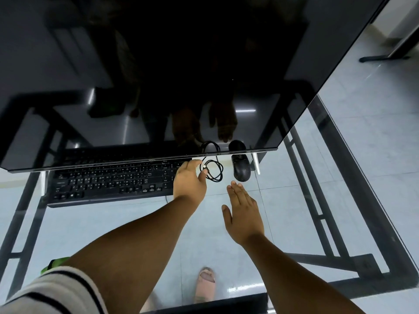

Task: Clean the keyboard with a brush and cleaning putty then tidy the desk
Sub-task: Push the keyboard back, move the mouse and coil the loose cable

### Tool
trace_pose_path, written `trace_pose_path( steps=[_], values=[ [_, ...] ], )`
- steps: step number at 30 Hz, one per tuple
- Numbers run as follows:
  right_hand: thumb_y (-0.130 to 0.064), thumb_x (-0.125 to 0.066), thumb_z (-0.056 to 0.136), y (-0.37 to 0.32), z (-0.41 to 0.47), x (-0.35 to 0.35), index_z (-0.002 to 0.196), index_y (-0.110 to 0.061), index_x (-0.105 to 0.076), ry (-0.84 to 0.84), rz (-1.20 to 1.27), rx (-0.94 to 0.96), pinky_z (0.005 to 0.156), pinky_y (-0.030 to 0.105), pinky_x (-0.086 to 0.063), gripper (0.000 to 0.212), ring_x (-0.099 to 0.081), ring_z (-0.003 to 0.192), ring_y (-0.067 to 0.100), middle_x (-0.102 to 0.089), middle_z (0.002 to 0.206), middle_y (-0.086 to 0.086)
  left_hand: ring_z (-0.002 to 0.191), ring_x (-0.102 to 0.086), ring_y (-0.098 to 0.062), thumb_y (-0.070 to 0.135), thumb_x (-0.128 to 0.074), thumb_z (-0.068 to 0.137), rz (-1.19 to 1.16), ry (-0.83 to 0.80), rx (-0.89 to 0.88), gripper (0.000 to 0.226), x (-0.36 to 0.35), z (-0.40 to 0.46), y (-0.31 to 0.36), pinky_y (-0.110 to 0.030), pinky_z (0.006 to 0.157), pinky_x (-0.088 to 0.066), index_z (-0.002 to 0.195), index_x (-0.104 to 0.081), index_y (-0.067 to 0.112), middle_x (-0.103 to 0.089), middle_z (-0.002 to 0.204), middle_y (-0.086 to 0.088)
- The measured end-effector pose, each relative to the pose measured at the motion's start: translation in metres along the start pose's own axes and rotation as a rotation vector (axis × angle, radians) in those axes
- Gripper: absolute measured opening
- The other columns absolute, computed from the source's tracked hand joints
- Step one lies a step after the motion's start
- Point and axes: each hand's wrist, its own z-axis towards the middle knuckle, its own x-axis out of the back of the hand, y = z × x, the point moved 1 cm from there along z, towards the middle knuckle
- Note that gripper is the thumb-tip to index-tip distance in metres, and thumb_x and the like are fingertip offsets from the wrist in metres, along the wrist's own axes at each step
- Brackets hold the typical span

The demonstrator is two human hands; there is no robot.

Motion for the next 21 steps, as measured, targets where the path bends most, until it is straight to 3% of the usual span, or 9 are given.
trace_pose_path(
  steps=[9,14,18,21],
  values=[
    [-0.029,-0.043,0.098,-0.013,0.001,0.003,0.151,-0.017,-0.029,-0.003,0.079,-0.092,0.119,0.035,-0.019,0.056,-0.011,0.15,0.016,-0.018,0.162,-0.002,0.111,-0.058,-0.023,0.017,-0.055,0.093,0.01,0.035,-0.033,0.032,0.052,-0.025,-0.038,-0.037,0.095,-0.049,0.124,-0.06,0.014,-0.061,0.12,-0.006],
    [-0.026,-0.049,0.096,-0.043,-0.013,-0.003,0.147,-0.015,-0.036,0.05,0.147,-0.139,0.117,0.038,-0.023,0.054,-0.023,0.146,0.018,-0.032,0.156,0.001,0.11,-0.059,-0.023,0.015,-0.056,0.092,0.019,0.059,-0.015,0.031,0.092,-0.051,-0.079,-0.035,0.093,-0.05,0.122,-0.061,0.014,-0.062,0.119,-0.005],
    [-0.02,-0.053,0.095,-0.082,-0.025,-0.012,0.143,-0.013,-0.042,0.1,0.283,-0.098,0.114,0.035,-0.033,0.05,-0.035,0.138,0.018,-0.041,0.147,0.002,0.111,-0.057,-0.024,0.015,-0.056,0.091,0.079,0.082,0.034,0.033,0.126,-0.075,-0.115,-0.037,0.095,-0.048,0.123,-0.061,0.014,-0.062,0.118,-0.006],
    [-0.019,-0.054,0.094,-0.122,-0.036,-0.022,0.139,-0.014,-0.047,0.101,0.361,-0.077,0.106,0.025,-0.035,0.045,-0.043,0.13,0.016,-0.047,0.138,0.001,0.113,-0.056,-0.026,0.015,-0.056,0.091,0.094,0.093,0.086,0.033,0.154,-0.096,-0.144,-0.039,0.098,-0.047,0.123,-0.061,0.014,-0.061,0.12,-0.006]
  ],
)
